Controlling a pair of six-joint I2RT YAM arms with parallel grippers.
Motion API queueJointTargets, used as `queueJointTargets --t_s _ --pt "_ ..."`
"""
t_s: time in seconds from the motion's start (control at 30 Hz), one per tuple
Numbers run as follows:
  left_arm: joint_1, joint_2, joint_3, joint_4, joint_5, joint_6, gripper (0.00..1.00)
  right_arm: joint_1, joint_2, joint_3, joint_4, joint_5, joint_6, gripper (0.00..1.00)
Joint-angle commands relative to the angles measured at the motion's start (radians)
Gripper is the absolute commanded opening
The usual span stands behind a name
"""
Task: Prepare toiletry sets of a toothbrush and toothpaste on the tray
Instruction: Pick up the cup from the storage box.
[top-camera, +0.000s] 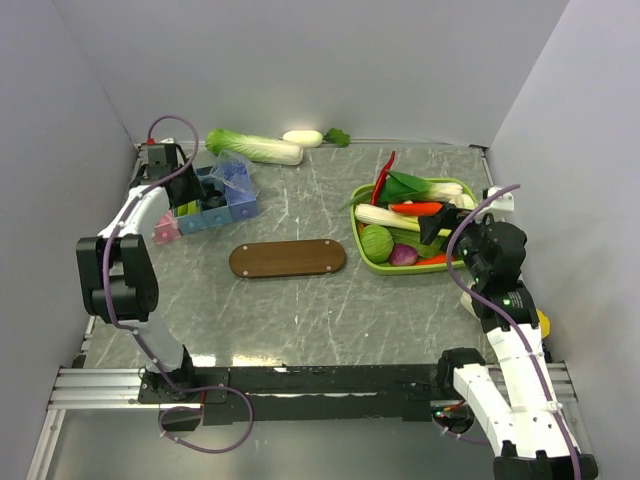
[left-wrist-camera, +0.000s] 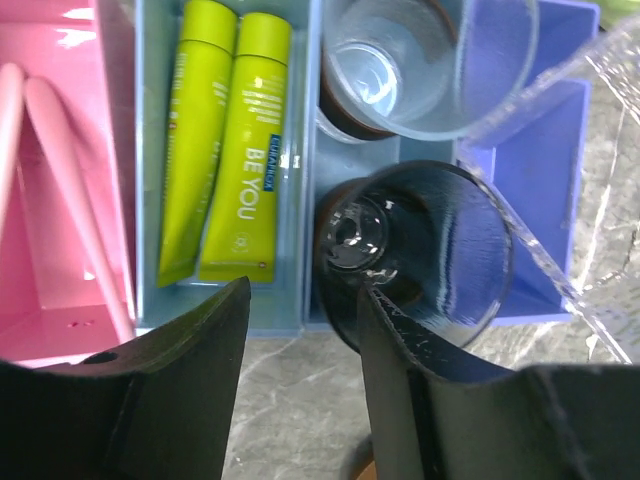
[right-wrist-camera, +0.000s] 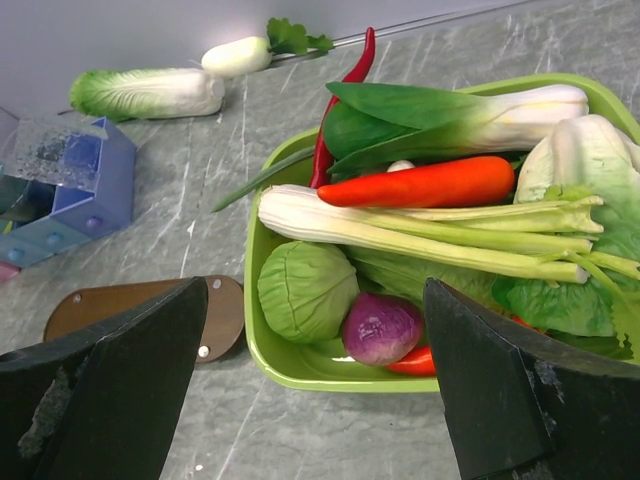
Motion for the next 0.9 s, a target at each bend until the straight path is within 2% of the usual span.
queueJointTargets --t_s 0.0,0.2,0.33,0.87 --pt "-0.011 0.003 0.029 0.008 -0.029 0.003 0.5 0.002 0.003 0.047 0.013 -0.013 0.009 0.95" --pt "-0.023 0.021 0.035 -0.003 -0.052 0.009 0.47 0.0 0.008 0.045 0.013 -0.013 0.011 0.95" --pt "-0.026 0.022 0.033 0.0 -0.059 0.009 0.4 0.0 0.006 0.045 0.012 -0.013 0.012 0.95" --pt "-0.026 0.055 0.046 -0.011 -0.047 0.0 0.32 0.002 0.016 0.042 0.015 -0.018 0.02 0.95"
